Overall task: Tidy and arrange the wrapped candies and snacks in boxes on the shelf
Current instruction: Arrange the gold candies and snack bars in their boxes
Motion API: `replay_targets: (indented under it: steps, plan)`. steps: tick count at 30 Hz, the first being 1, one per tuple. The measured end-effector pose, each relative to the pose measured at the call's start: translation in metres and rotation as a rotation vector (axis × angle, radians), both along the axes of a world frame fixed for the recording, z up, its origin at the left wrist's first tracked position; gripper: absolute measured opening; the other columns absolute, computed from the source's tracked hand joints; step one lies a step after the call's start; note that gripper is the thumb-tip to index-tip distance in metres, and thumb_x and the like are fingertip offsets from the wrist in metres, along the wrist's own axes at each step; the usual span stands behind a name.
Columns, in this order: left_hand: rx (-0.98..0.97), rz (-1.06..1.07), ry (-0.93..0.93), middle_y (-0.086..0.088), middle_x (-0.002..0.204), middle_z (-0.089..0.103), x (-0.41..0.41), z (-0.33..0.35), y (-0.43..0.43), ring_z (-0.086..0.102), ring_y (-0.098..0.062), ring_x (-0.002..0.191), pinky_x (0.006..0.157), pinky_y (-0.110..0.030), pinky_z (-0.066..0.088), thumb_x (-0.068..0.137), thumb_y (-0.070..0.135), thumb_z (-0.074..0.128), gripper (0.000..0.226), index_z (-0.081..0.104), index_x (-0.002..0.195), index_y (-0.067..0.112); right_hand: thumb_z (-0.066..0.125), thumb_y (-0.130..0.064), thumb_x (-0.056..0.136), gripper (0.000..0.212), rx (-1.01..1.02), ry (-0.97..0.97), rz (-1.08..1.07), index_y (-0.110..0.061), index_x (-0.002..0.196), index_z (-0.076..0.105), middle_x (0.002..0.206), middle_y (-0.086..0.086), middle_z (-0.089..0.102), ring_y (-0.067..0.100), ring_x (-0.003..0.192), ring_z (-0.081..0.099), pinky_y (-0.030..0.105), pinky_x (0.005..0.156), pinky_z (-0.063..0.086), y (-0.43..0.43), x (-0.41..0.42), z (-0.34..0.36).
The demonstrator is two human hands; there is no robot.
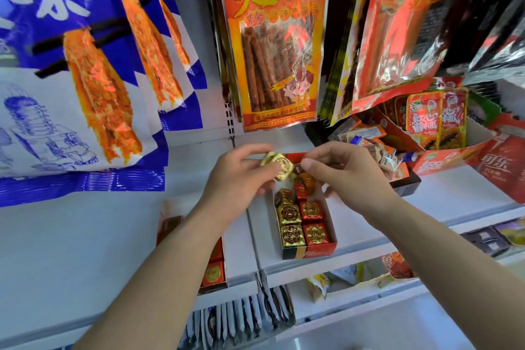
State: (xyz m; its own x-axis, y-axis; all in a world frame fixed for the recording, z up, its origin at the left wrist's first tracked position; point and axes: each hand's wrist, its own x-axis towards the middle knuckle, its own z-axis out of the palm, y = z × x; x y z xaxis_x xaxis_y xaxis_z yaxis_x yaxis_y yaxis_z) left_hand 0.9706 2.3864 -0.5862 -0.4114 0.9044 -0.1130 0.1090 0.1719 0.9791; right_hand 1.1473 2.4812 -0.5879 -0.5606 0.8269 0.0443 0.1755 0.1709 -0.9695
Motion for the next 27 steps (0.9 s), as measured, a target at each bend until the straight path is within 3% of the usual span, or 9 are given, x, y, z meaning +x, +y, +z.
replay_targets:
  steps: [3, 6, 8, 12, 15, 20, 23, 27]
  plan:
    - [-0.023, 0.139, 0.048, 0.007, 0.087, 0.076, -0.015, -0.001, -0.003, 0.073, -0.008, 0.074, 0.057, -0.015, 0.052, 0.089, 0.025, 0.071, 0.031, 0.066, 0.119, 0.028, 0.072, -0.018, 0.089, 0.011, 0.117, -0.233, 0.14, -0.017, 0.101, 0.072, 0.093, 0.003, 0.07, 0.017, 0.065, 0.071, 0.016, 0.049, 0.048, 0.015, -0.006, 0.002]
    - [-0.049, 0.126, 0.082, 0.01, 0.088, 0.074, -0.02, -0.005, -0.007, 0.071, -0.002, 0.074, 0.056, -0.012, 0.052, 0.089, 0.027, 0.07, 0.032, 0.064, 0.121, 0.031, 0.078, -0.021, 0.085, 0.017, 0.211, -0.463, 0.274, -0.022, 0.102, 0.074, 0.095, -0.006, 0.072, 0.001, 0.068, 0.068, 0.013, 0.053, 0.05, 0.028, -0.017, -0.001]
    - [-0.055, 0.106, 0.098, 0.009, 0.092, 0.073, -0.021, -0.008, -0.009, 0.071, 0.0, 0.074, 0.054, -0.009, 0.049, 0.089, 0.027, 0.07, 0.034, 0.063, 0.122, 0.031, 0.081, -0.03, 0.081, 0.021, 0.245, -0.55, 0.306, -0.024, 0.1, 0.075, 0.094, -0.009, 0.073, 0.001, 0.073, 0.068, 0.01, 0.053, 0.049, 0.032, -0.025, -0.002]
    - [-0.063, 0.11, 0.115, 0.012, 0.093, 0.071, -0.024, -0.01, -0.009, 0.07, 0.001, 0.075, 0.054, -0.007, 0.047, 0.089, 0.03, 0.07, 0.035, 0.062, 0.123, 0.032, 0.082, -0.043, 0.076, 0.028, 0.316, -0.682, 0.394, -0.027, 0.098, 0.075, 0.095, -0.012, 0.074, 0.005, 0.08, 0.07, 0.027, 0.067, 0.059, 0.036, -0.038, 0.0]
    - [-0.062, 0.107, 0.12, 0.013, 0.093, 0.071, -0.025, -0.012, -0.01, 0.07, 0.002, 0.076, 0.054, -0.007, 0.047, 0.089, 0.031, 0.07, 0.034, 0.062, 0.122, 0.032, 0.078, -0.054, 0.073, 0.033, 0.391, -0.809, 0.464, -0.03, 0.096, 0.076, 0.094, -0.017, 0.073, 0.003, 0.085, 0.067, 0.032, 0.078, 0.059, 0.035, -0.045, 0.002]
    - [-0.051, 0.114, 0.131, 0.011, 0.097, 0.072, -0.027, -0.01, -0.011, 0.071, 0.0, 0.077, 0.055, -0.007, 0.048, 0.089, 0.032, 0.07, 0.035, 0.062, 0.123, 0.033, 0.079, -0.043, 0.077, 0.018, 0.368, -0.804, 0.487, -0.03, 0.089, 0.076, 0.088, -0.017, 0.073, 0.001, 0.081, 0.067, 0.029, 0.074, 0.058, 0.035, -0.048, 0.002]
    - [-0.059, 0.106, 0.135, 0.012, 0.098, 0.072, -0.026, -0.009, -0.012, 0.071, -0.001, 0.078, 0.059, -0.009, 0.048, 0.089, 0.033, 0.07, 0.036, 0.062, 0.124, 0.032, 0.081, -0.033, 0.077, 0.017, 0.371, -0.679, 0.297, -0.029, 0.093, 0.076, 0.083, -0.015, 0.073, -0.003, 0.074, 0.066, 0.018, 0.065, 0.049, 0.041, -0.046, -0.002]
    - [-0.064, 0.068, 0.143, 0.015, 0.102, 0.07, -0.022, -0.008, -0.011, 0.063, 0.005, 0.086, 0.071, -0.015, 0.048, 0.087, 0.038, 0.071, 0.037, 0.06, 0.123, 0.034, 0.072, -0.038, 0.087, 0.022, 0.498, -0.549, 0.028, -0.03, 0.107, 0.072, 0.095, -0.015, 0.071, -0.001, 0.088, 0.065, 0.011, 0.064, 0.041, 0.04, -0.037, -0.006]
